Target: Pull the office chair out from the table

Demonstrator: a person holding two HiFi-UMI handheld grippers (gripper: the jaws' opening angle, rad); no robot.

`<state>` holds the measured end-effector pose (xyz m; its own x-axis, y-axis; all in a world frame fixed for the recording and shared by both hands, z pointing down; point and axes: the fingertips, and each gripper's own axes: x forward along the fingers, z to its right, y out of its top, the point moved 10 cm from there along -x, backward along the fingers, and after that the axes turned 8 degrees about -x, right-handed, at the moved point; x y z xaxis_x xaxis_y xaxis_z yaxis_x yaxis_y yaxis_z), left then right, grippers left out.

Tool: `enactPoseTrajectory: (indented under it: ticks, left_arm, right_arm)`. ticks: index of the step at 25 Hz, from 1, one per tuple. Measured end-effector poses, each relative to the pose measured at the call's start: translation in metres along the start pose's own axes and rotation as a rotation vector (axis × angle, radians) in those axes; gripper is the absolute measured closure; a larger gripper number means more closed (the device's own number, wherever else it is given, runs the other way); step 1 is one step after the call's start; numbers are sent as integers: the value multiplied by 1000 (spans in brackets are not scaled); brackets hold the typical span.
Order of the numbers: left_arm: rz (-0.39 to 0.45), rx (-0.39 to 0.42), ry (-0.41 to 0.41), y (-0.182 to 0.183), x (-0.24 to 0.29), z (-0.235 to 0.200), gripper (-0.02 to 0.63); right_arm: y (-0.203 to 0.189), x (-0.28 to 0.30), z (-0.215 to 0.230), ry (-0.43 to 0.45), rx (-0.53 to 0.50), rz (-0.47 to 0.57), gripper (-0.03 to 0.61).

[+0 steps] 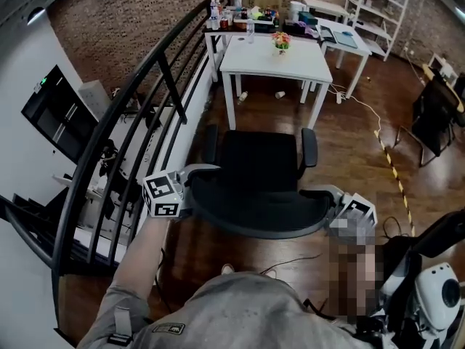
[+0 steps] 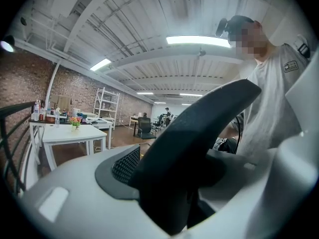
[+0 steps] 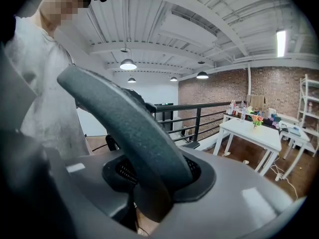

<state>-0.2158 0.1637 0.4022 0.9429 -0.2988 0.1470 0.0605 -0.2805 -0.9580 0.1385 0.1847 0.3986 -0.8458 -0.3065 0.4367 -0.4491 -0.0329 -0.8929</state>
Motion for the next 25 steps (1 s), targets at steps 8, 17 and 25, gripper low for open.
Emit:
enactPoseTrajectory:
  ticks: [8,17,25]
  left_arm:
    - [2,14,-5,-6,-14,18,345]
    - [11,13,6,-6,-18,19,344]
    - [51,22,22,-13,-20,25,304]
  right_arm:
    - [1,-2,-28,-17,6,7,417]
    - [4,0,-30,-15,-2,17,414]
    - [-2,-1,-32,-74,3,62,351]
